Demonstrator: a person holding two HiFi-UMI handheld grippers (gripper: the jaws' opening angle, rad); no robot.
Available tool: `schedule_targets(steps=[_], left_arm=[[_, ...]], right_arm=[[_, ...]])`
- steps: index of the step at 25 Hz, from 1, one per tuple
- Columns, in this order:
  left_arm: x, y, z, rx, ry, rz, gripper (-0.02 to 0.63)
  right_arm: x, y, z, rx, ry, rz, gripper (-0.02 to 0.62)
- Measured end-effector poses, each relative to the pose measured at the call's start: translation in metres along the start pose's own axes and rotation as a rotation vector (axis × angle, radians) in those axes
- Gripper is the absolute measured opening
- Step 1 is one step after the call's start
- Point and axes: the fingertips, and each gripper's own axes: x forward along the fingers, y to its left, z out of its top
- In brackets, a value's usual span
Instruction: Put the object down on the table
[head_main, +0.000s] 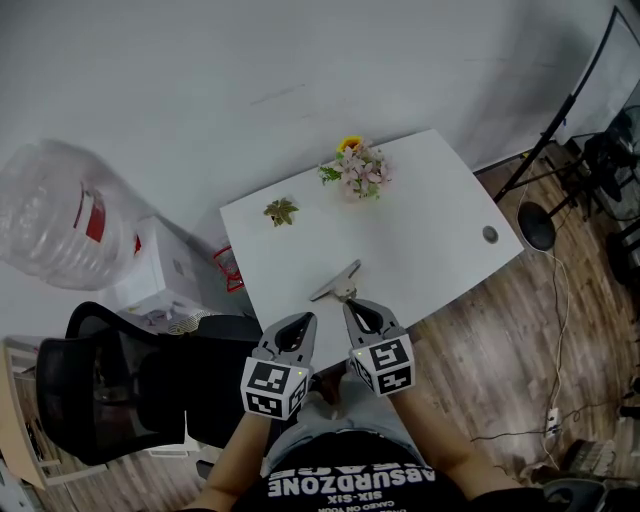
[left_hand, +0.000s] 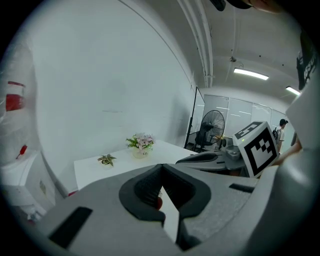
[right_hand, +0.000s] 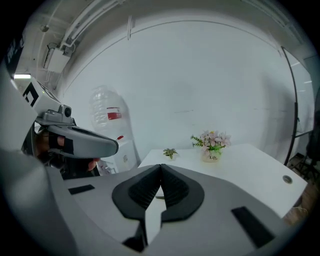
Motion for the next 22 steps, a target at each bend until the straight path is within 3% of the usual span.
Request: schedule_targets(steps=[22], left_arm=[[0.000,-0.017,0.003,-0.008,-0.008,-0.052,0.003]], right_arm=[[-0.034,0.005,0.011,0.004,-0.053,-0.022,-0.002]])
